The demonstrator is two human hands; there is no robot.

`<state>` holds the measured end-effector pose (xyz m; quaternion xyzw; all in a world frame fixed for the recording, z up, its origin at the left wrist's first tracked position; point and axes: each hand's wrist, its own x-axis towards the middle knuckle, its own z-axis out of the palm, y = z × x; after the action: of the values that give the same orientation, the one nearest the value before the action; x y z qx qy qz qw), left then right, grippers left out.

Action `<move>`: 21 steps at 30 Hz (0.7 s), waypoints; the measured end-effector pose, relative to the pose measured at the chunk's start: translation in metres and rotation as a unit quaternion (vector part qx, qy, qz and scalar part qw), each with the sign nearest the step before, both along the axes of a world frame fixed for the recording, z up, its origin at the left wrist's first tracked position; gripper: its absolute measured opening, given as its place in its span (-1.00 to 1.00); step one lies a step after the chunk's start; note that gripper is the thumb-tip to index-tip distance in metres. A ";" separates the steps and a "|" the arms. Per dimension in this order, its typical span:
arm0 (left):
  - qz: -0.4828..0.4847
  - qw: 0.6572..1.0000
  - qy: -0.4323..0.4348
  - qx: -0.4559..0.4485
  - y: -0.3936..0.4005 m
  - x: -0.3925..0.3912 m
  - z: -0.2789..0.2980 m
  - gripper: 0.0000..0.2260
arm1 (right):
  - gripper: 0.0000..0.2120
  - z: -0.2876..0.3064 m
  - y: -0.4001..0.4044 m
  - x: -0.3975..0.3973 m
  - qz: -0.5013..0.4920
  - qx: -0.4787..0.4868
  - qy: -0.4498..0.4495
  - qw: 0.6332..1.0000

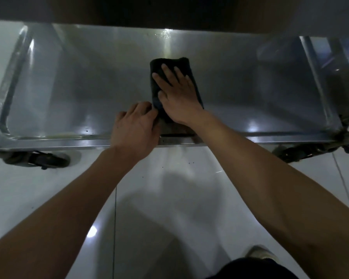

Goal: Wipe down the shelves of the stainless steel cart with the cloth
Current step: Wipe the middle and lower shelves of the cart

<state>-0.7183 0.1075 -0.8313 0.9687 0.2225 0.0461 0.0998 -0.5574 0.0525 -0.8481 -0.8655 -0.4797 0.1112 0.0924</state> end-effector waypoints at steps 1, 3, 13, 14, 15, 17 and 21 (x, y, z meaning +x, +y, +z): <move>0.004 1.000 -0.002 0.001 -0.001 0.000 -0.001 -0.74 | -0.47 0.000 -0.001 0.000 0.000 0.002 -0.001 1.000; 0.013 1.000 -0.003 0.005 -0.004 0.002 -0.001 -0.76 | -0.48 0.001 -0.005 0.001 0.005 0.008 -0.001 1.000; -0.015 1.000 0.006 0.002 -0.040 0.038 0.003 -0.77 | -0.50 -0.003 -0.060 0.054 -0.072 0.035 0.000 0.997; -0.026 1.000 0.001 0.003 -0.047 0.043 0.001 -0.78 | -0.50 -0.004 -0.072 0.064 -0.087 0.037 -0.007 0.996; -0.034 0.999 -0.004 0.004 -0.054 0.049 0.000 -0.78 | -0.50 -0.005 -0.084 0.075 -0.103 0.039 -0.012 0.994; -0.050 0.999 -0.010 0.000 -0.069 0.063 -0.003 -0.74 | -0.50 -0.008 -0.112 0.097 -0.132 0.038 -0.025 0.990; -0.085 0.996 -0.003 -0.015 -0.104 0.092 -0.004 -0.56 | -0.50 -0.011 -0.168 0.138 -0.176 0.020 -0.052 0.983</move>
<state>-0.6259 0.0033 -0.8354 0.9824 0.1393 0.0370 0.1189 -0.4195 -0.1157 -0.8593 -0.9388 -0.3264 0.0380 0.1029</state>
